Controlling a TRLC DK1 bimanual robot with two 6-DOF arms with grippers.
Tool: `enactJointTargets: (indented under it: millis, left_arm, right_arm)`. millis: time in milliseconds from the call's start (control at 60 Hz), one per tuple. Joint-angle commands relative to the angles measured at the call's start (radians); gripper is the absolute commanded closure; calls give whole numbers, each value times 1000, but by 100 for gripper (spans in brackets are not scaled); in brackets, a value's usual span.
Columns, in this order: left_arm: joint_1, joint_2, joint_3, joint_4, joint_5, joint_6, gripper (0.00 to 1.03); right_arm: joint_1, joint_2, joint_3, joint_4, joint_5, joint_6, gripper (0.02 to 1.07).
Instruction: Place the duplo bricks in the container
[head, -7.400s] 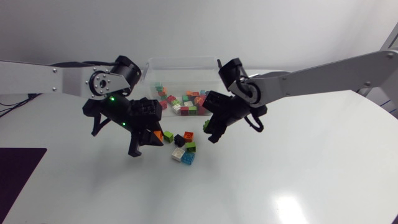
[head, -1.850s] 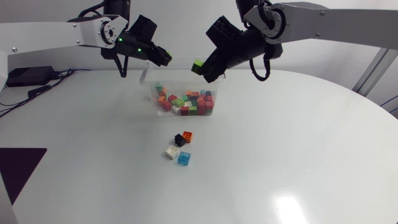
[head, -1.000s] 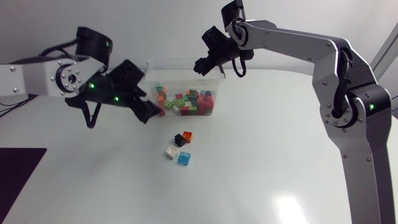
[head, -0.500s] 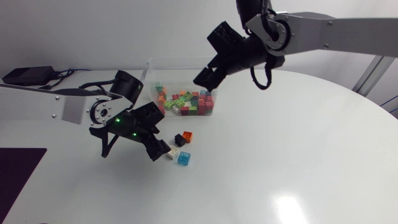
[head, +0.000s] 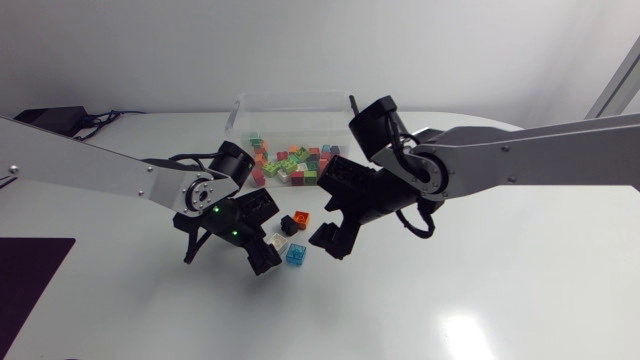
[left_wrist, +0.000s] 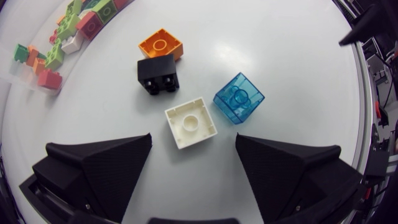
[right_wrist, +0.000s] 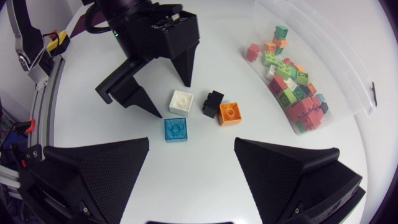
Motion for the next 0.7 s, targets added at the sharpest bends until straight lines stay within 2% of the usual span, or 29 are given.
enactJointTargets:
  millis: [0, 50, 133, 217, 233, 500, 683]
  left_arm:
    - [-10, 47, 37, -1, -1, -23, 17]
    - [-10, 59, 43, 2, -3, -30, 22]
    - [-9, 74, 48, 19, -4, -35, 38]
    - [-2, 87, 54, 40, -9, -38, 65]
    - [-1, 88, 54, 45, -9, -38, 67]
    - [16, 93, 45, 59, -17, -13, 69]
    - [44, 45, 18, 42, -17, 22, 69]
  right_arm:
    - [22, 64, -13, 10, 0, -4, 8]
    - [34, 88, -13, 10, 0, -4, 8]
    - [51, 123, -13, 15, 0, 2, 8]
    - [69, 145, -16, 35, 4, 11, 8]
    - [71, 149, -15, 37, 4, 13, 8]
    - [79, 229, 28, 60, 8, 16, 8]
    - [85, 281, 87, 61, 11, 11, 13]
